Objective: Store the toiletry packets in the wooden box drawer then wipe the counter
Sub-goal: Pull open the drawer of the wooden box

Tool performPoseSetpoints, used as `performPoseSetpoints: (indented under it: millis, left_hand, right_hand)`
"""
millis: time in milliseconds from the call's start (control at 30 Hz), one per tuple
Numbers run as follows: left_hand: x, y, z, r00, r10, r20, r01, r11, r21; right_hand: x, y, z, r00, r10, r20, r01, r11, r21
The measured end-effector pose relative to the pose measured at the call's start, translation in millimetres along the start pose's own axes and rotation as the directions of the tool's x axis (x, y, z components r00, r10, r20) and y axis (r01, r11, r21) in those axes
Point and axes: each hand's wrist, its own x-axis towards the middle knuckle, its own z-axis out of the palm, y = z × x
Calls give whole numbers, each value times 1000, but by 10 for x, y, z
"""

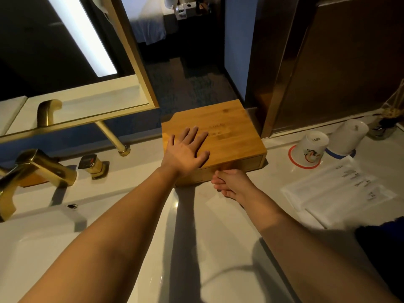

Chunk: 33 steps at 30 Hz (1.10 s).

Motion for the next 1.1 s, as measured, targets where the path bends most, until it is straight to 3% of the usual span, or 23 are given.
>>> performPoseSetpoints:
  millis: [333,533,800,1100]
  left_hand:
    - [-22,0,-26,1000,14,8,-14,1000,-12]
    - [-11,3,-30,1000,9,9,-9,1000,-21]
    - [-23,-29,-20,999,15,-31,-17,997,-78]
    - [-24,-34,-11,998,23,-52,-27,996,-83]
  right_hand:
    - [-31,261,103,990,-76,-122,81,996,41]
    - [-272,499,8,990,-114,-87,121,990,76]
    - [-513,832,-8,993,-20,-113,32,993,110]
    - [-625,869,-30,993,-49,-107,59,994,91]
